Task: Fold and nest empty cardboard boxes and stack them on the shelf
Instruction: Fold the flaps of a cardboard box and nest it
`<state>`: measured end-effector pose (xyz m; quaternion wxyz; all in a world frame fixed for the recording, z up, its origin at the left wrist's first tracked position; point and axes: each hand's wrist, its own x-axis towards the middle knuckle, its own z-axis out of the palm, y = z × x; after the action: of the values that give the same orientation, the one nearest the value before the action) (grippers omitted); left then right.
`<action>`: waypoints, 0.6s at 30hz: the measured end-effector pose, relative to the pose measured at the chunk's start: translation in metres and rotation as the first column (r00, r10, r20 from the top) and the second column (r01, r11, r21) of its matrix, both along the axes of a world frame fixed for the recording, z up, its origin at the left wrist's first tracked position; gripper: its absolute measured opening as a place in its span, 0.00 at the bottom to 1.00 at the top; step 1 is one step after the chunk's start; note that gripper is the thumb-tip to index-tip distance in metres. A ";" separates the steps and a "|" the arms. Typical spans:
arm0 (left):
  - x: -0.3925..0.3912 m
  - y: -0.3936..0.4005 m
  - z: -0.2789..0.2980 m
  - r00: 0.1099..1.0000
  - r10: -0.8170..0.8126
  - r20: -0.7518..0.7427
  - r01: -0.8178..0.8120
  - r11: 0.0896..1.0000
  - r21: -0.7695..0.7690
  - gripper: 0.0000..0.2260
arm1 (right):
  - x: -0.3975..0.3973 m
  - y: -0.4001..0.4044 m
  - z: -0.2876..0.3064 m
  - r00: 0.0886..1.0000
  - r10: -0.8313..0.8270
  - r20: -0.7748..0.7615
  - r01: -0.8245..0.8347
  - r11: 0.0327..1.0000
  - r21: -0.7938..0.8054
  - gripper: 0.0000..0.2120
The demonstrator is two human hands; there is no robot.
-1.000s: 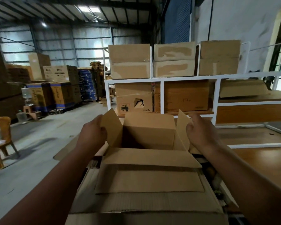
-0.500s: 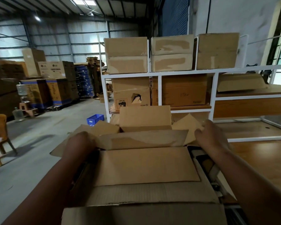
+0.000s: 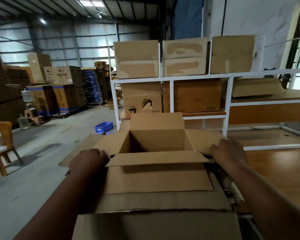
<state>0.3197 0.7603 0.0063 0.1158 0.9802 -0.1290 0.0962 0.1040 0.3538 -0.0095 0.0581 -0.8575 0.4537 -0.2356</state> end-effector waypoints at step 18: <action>-0.105 0.023 -0.055 0.978 -0.174 0.114 0.197 0.950 -0.242 0.19 | -0.072 0.084 -0.044 0.826 0.491 0.277 -0.466 0.871 -0.156 0.14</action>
<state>0.2142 0.7832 -0.0489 0.2419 0.9356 -0.2125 0.1452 0.0320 0.4374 -0.0534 0.1502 -0.8979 0.1994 -0.3627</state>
